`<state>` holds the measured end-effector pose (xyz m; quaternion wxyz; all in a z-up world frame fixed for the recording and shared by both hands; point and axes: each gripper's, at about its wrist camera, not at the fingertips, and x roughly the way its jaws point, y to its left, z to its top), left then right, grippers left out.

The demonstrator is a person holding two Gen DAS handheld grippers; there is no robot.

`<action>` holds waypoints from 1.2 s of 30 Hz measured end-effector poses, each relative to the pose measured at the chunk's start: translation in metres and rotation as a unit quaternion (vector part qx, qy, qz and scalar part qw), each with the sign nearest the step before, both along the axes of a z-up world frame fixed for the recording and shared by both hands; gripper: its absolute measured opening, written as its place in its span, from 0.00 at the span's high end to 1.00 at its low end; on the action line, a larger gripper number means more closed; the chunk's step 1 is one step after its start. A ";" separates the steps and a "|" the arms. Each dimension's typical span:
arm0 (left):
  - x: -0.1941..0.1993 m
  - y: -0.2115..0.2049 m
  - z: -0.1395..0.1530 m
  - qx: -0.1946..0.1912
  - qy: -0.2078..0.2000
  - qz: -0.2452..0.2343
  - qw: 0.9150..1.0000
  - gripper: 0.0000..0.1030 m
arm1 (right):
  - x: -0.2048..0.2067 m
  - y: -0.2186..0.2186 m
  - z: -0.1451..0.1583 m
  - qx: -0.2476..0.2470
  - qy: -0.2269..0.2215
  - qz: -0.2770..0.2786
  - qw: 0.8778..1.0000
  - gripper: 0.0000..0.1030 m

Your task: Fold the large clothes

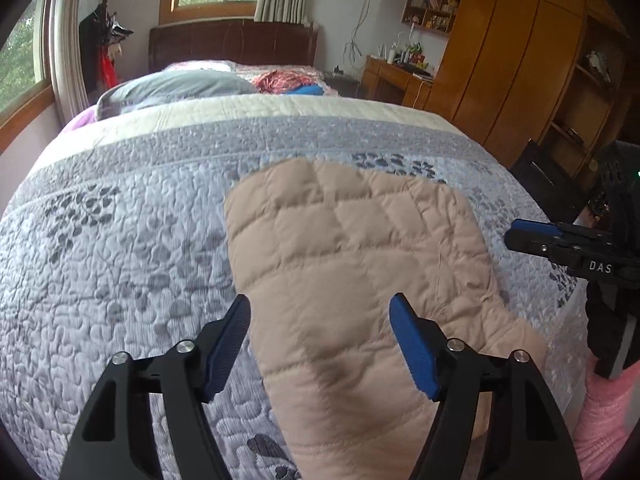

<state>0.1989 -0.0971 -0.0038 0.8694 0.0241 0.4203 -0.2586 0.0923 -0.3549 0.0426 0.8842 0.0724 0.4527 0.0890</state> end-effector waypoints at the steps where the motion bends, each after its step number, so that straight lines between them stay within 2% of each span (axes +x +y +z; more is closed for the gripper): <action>1: 0.003 -0.003 0.001 -0.004 0.003 0.001 1.000 0.34 | 0.008 0.006 0.000 -0.001 0.002 0.006 1.000 0.52; 3: 0.007 -0.010 -0.001 -0.011 0.009 0.000 1.000 0.36 | 0.020 0.012 -0.001 -0.008 0.005 0.012 1.000 0.53; 7: 0.021 -0.023 -0.010 -0.001 0.009 0.001 1.000 0.37 | 0.040 0.017 -0.006 -0.033 0.001 0.001 0.999 0.53; 15: 0.051 -0.034 -0.038 0.016 0.035 0.003 0.999 0.37 | 0.078 -0.018 -0.045 -0.032 0.039 -0.037 0.998 0.55; 20: 0.078 -0.037 -0.060 0.016 0.069 0.003 0.997 0.36 | 0.095 -0.039 -0.086 0.022 0.092 -0.041 0.995 0.51; 23: 0.094 -0.038 -0.071 0.014 0.098 0.004 0.995 0.34 | 0.099 -0.044 -0.096 0.044 0.104 -0.045 0.993 0.51; 26: 0.097 -0.033 -0.065 0.011 0.106 0.004 0.994 0.35 | 0.094 -0.046 -0.086 0.053 0.099 -0.048 0.992 0.52; 30: 0.079 -0.014 -0.040 -0.003 0.087 0.016 0.996 0.36 | 0.067 -0.040 -0.052 0.036 0.060 -0.047 0.996 0.53; 33: 0.050 -0.003 -0.023 0.002 0.060 0.019 0.998 0.36 | 0.037 -0.023 -0.025 0.012 0.024 -0.022 0.999 0.53; 36: 0.015 0.003 -0.013 0.004 0.036 0.005 0.999 0.36 | 0.002 0.000 -0.007 0.019 0.006 0.032 0.999 0.53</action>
